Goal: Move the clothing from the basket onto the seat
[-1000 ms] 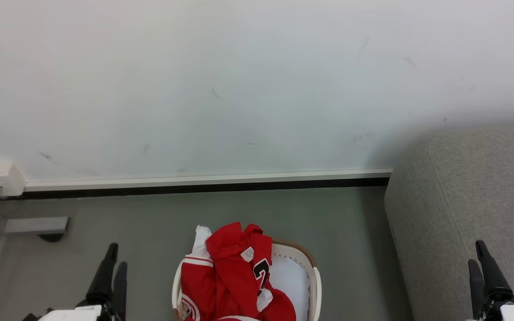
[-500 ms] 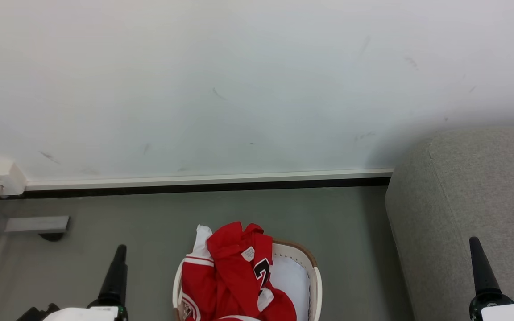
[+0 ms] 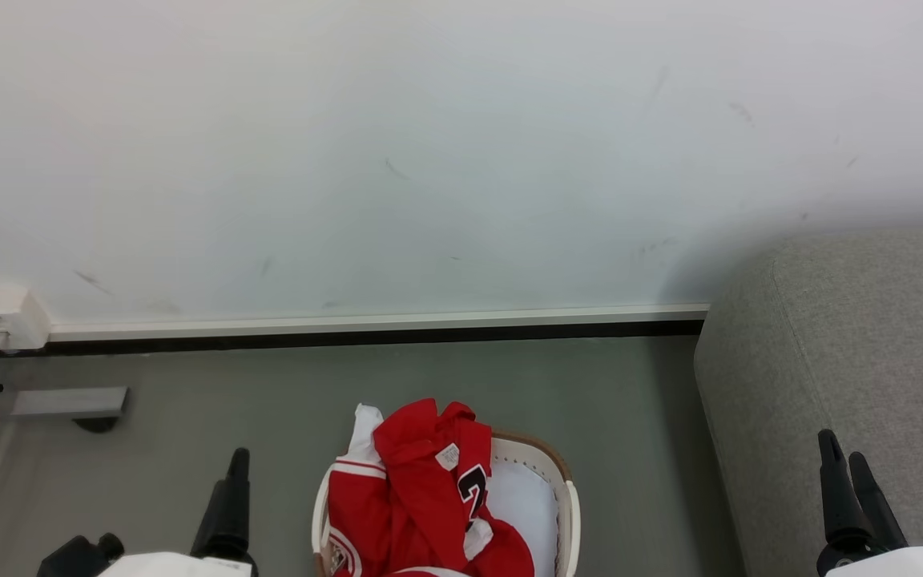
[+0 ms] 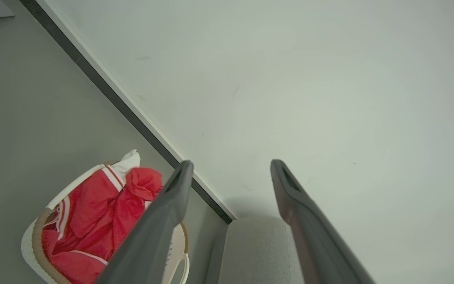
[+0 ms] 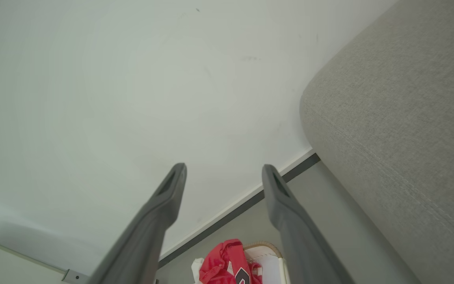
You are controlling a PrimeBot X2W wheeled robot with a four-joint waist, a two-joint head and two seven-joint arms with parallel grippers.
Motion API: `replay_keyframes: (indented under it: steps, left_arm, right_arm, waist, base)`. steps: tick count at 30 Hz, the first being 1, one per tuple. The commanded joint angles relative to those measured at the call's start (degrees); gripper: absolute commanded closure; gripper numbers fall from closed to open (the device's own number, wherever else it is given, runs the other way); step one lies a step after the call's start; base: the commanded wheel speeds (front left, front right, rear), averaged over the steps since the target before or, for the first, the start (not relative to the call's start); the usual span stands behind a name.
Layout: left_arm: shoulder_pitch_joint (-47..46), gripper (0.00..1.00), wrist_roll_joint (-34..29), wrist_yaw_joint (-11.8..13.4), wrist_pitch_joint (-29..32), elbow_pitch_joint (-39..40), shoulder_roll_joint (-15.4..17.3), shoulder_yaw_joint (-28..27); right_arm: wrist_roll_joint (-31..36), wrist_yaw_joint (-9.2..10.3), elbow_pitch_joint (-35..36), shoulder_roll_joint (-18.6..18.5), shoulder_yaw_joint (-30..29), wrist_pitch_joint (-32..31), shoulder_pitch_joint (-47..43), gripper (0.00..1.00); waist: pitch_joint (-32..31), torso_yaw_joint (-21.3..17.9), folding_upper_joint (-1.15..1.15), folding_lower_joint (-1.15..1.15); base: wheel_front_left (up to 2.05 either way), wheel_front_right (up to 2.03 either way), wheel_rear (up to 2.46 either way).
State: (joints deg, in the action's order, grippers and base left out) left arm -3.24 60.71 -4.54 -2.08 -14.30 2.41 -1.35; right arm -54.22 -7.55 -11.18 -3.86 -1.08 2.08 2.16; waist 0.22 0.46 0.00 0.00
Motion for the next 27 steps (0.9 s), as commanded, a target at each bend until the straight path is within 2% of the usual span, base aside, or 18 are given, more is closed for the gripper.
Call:
replay_keyframes:
  steps: [1, 27]
  left_arm:
    - [-0.3, 0.0, -2.2, 0.1, -0.6, 1.0, 0.4, 0.1]
    - [1.2, 0.0, -22.0, 0.9, -5.3, 1.7, 0.5, 2.1]
  right_arm:
    - [2.1, 0.03, 1.0, -0.7, 0.2, 0.6, 0.1, 0.0]
    - [22.6, 0.06, 2.5, -0.6, 2.3, 5.3, -1.1, 0.0]
  waist:
    - [0.0, 0.0, 0.0, 0.0]
    - [-0.1, -0.1, 0.0, 0.0]
  base:
    - [0.0, 0.0, 0.0]
    - [0.0, 0.0, 0.0]
